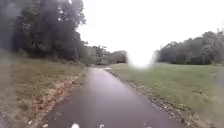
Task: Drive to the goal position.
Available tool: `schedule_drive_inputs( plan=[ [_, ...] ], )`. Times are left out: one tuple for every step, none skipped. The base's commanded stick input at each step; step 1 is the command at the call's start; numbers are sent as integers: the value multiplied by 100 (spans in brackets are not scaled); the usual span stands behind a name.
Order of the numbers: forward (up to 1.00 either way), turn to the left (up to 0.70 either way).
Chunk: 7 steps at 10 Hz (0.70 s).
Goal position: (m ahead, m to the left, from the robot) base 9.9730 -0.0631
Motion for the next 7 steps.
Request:
schedule_drive_inputs(
  plan=[
    [50, 0],
    [50, 0],
    [50, 0],
    [50, 0],
    [50, 0],
    [50, 0],
    [50, 0]
  ],
)
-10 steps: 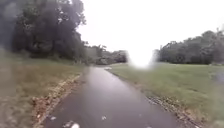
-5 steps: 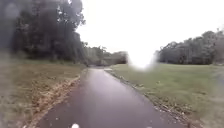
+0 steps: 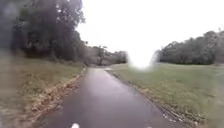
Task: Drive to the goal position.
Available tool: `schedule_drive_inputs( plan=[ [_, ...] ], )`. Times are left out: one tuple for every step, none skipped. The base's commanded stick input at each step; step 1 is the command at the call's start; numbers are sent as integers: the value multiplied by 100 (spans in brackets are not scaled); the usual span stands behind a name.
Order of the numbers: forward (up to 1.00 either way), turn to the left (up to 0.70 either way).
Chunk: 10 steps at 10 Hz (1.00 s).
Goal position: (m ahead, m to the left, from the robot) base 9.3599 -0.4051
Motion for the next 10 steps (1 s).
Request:
schedule_drive_inputs(
  plan=[
    [50, 0],
    [50, 0],
    [50, 0],
    [50, 0],
    [50, 0],
    [50, 0],
    [50, 0],
    [50, 0],
    [50, 0],
    [50, 0]
  ],
)
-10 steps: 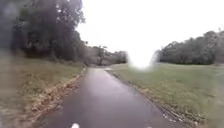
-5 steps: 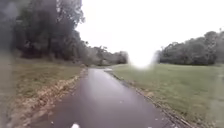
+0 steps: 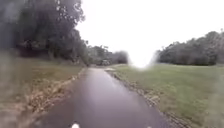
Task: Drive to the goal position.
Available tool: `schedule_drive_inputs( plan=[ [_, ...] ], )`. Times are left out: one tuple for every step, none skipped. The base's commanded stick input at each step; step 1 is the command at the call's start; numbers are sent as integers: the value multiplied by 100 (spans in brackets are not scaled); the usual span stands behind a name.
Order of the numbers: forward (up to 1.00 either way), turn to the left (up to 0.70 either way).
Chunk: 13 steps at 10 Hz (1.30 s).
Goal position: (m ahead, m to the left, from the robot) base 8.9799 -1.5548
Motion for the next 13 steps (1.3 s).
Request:
schedule_drive_inputs(
  plan=[
    [50, 0],
    [50, 0],
    [50, 0],
    [50, 0],
    [50, 0],
    [50, 0],
    [50, 0],
    [50, 0],
    [50, 0],
    [50, 0],
    [50, 0],
    [50, 0],
    [50, 0]
  ],
)
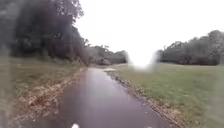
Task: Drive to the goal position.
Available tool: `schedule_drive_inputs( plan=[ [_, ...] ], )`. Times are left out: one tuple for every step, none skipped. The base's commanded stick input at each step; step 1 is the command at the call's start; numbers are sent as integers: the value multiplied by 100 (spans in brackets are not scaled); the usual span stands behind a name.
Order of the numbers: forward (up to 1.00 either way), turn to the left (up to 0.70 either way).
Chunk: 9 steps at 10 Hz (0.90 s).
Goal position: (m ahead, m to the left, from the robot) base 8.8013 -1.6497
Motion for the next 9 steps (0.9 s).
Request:
schedule_drive_inputs(
  plan=[
    [50, 0],
    [50, 0],
    [50, 0],
    [50, 0],
    [50, 0],
    [50, 0],
    [50, 0],
    [50, 0],
    [50, 0]
  ],
)
